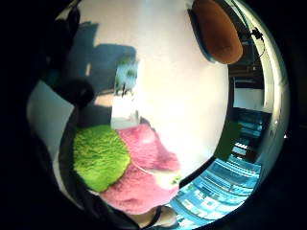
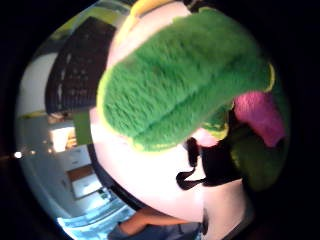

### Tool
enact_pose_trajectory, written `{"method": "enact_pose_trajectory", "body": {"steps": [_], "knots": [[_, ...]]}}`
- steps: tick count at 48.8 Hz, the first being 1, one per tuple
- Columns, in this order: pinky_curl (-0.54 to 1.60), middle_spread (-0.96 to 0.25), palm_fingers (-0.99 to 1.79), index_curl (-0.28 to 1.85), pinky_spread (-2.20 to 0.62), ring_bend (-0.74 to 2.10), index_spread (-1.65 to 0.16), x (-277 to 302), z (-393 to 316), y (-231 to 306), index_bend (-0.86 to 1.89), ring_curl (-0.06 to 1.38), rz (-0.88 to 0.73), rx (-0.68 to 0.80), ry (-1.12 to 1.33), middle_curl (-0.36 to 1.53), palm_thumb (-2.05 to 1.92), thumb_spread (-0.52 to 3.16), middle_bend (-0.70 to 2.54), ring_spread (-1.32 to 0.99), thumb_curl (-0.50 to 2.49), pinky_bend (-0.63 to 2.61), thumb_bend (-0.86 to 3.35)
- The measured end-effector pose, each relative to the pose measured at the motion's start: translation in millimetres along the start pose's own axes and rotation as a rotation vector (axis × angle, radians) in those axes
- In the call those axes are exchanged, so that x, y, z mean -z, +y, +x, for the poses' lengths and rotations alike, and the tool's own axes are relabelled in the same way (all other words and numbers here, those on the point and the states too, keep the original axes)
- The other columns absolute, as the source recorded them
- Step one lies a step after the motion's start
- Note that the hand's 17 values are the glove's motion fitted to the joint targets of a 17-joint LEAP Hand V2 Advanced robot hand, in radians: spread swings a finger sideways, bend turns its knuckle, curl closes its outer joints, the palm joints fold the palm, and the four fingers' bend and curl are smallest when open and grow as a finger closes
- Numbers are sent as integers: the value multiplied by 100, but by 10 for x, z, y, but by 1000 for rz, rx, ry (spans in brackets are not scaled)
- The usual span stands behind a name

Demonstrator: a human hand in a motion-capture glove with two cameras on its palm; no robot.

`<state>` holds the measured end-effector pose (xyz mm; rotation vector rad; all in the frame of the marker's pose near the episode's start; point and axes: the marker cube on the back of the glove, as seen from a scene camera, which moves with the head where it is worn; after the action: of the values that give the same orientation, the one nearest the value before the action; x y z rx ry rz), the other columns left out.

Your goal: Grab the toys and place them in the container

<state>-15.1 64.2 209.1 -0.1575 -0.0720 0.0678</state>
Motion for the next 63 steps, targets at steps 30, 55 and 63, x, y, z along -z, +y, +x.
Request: {"method": "enact_pose_trajectory", "body": {"steps": [30,55,63], "knots": [[45,-38,88,4,-42,123,-39,1547,127,-360,15,53,151,-69,-29,46,71,97,54,-42,56,128,24],[44,-45,92,5,-43,118,-39,2684,-1224,-815,15,52,276,55,-24,53,75,79,47,-45,71,123,16],[44,-46,93,5,-43,116,-39,2793,-1981,-994,15,52,331,116,-35,55,76,77,45,-45,75,121,14]]}}
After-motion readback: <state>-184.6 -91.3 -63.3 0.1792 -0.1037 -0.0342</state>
